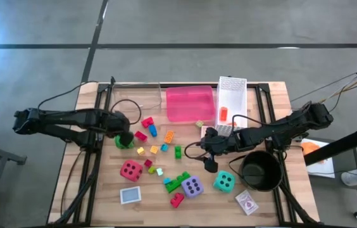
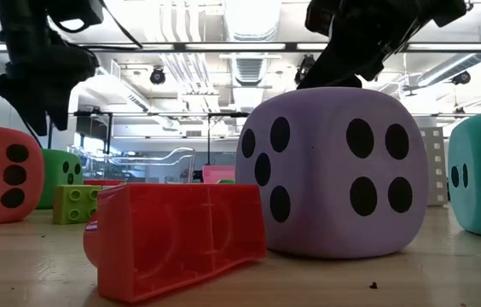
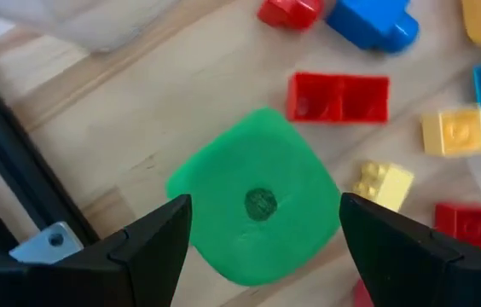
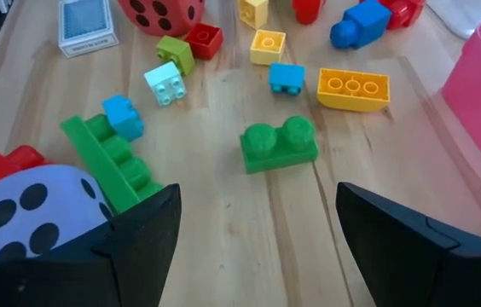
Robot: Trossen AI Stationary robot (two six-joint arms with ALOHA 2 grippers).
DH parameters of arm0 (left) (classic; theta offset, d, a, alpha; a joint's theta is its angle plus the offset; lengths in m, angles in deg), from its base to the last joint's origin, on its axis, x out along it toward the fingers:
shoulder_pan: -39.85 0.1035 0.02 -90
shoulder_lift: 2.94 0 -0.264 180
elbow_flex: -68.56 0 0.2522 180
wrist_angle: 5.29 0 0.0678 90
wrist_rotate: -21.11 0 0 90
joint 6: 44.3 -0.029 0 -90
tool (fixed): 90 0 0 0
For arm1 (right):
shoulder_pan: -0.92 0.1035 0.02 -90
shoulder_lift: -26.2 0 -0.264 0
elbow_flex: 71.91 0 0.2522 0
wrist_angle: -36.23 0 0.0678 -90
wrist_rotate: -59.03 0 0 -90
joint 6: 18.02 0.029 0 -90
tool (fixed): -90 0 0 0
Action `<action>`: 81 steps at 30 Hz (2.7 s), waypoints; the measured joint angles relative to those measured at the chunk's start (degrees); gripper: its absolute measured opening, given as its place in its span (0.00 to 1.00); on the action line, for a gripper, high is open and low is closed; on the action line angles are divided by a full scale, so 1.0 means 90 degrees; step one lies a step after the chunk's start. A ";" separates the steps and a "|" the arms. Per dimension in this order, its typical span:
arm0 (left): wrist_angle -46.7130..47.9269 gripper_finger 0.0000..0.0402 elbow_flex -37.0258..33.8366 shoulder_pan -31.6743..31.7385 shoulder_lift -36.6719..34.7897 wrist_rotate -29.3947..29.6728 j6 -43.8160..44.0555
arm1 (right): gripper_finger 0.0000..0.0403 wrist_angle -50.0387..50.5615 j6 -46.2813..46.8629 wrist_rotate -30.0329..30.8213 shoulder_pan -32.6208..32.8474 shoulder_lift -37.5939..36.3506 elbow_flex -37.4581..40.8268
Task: Pick & Place Toys
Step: Put the green die into the transparent bin
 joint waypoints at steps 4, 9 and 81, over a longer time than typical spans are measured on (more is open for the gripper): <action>-0.0134 0.75 0.0000 -0.0160 0.0047 -0.0212 -0.0805 | 0.76 0.0009 -0.0045 -0.0002 0.0000 0.0000 0.0000; -0.0154 0.75 0.0000 -0.0790 0.0345 -0.0077 -0.1315 | 0.76 0.0017 -0.0047 -0.0002 0.0000 0.0000 0.0000; -0.0341 0.33 -0.0226 -0.2281 0.2742 0.1674 -0.1102 | 0.76 -0.0012 0.0103 -0.0010 -0.0005 0.0000 0.0119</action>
